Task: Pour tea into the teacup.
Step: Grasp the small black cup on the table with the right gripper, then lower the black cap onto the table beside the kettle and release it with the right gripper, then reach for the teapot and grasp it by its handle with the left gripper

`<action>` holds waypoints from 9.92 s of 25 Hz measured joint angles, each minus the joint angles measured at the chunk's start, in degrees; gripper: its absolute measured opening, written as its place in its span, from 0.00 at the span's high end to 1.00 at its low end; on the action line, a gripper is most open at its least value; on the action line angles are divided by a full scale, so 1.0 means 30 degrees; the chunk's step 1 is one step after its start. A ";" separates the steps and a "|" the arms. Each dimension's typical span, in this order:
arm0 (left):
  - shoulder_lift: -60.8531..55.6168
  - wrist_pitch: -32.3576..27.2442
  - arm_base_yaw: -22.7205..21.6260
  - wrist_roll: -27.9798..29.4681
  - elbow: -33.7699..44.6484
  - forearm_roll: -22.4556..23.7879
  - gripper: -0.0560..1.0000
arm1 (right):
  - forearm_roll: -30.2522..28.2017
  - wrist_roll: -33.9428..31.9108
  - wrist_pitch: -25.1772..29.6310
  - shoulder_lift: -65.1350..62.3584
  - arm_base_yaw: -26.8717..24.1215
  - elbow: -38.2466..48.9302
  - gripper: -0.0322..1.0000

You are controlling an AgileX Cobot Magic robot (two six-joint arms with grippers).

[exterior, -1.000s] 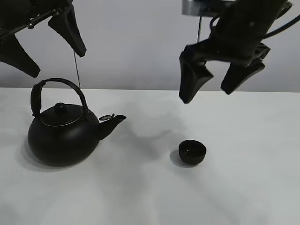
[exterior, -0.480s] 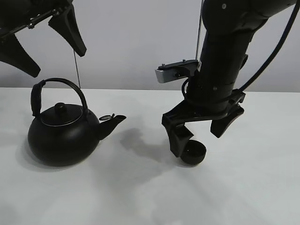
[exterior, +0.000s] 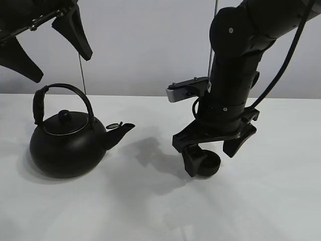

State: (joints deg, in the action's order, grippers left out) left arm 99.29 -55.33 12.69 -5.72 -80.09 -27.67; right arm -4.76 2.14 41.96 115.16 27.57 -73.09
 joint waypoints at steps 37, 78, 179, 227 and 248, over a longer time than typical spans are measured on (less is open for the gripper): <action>0.0000 0.0017 0.0000 -0.0005 0.0000 0.0000 0.29 | 0.2240 0.0944 0.0655 0.0283 0.0279 -0.2270 0.58; 0.0000 0.0017 0.0000 -0.0021 0.0000 0.0000 0.29 | 0.2232 0.1734 -0.1435 0.2284 0.1999 -0.3082 0.58; 0.0000 0.0049 0.0000 -0.0041 0.0000 0.0000 0.29 | 0.1895 0.0214 0.6951 -3.8740 -1.0387 1.5382 0.35; -0.5885 0.6963 0.1644 -0.6615 0.1394 0.1172 0.29 | 0.1895 0.0214 0.6778 -3.8740 -1.0387 1.5382 0.35; -0.8659 3.2473 0.3879 -0.4595 1.9383 0.4389 0.29 | 0.1912 0.0176 0.6720 -3.8740 -1.0387 1.5382 0.35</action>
State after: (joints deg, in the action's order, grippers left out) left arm 73.31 42.08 24.33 -19.50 -21.94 -14.50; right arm 0.97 2.67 62.12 -1.06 -3.59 -26.94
